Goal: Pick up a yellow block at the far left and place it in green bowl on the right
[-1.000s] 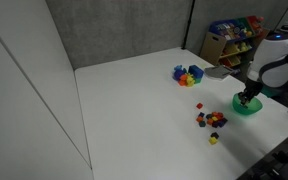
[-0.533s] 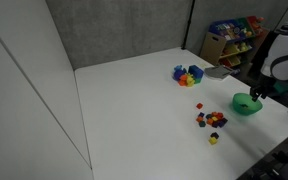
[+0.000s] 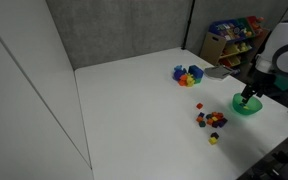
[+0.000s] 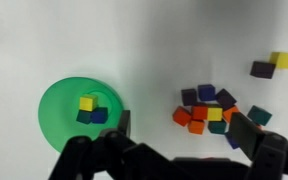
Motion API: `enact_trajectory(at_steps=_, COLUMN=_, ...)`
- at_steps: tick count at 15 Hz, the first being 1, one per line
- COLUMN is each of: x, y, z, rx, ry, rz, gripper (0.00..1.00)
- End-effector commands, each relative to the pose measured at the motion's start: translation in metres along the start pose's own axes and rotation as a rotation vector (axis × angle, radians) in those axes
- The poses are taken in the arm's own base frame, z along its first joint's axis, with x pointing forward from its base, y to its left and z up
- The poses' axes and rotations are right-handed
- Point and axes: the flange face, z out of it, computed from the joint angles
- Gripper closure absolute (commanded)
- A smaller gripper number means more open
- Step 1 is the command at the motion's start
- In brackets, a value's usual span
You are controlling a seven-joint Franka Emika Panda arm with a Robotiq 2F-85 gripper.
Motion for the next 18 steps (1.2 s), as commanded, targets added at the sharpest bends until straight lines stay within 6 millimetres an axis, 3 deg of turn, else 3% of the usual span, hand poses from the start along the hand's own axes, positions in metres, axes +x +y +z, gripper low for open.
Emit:
enact_trajectory(at_steps=1, x=-0.027, y=-0.04, z=-0.035, rx=0.057, ry=-0.019, rz=-0.081, gripper=0.0)
enact_trajectory(at_steps=6, x=-0.051, y=-0.084, z=-0.095, rx=0.067, ry=-0.003, rz=-0.093, gripper=0.0)
enact_trajectory(at_steps=13, x=-0.082, y=-0.086, z=-0.191, rx=0.072, ry=0.102, rz=-0.059, gripper=0.0)
enact_trajectory(at_steps=15, x=-0.093, y=-0.083, z=-0.199, rx=0.064, ry=0.099, rz=-0.078, gripper=0.0)
enact_trajectory(at_steps=16, x=-0.079, y=-0.084, z=-0.193, rx=0.061, ry=0.1, rz=-0.082, gripper=0.0)
enact_trajectory(at_steps=18, x=-0.086, y=-0.082, z=-0.2, rx=0.06, ry=0.104, rz=-0.082, gripper=0.0)
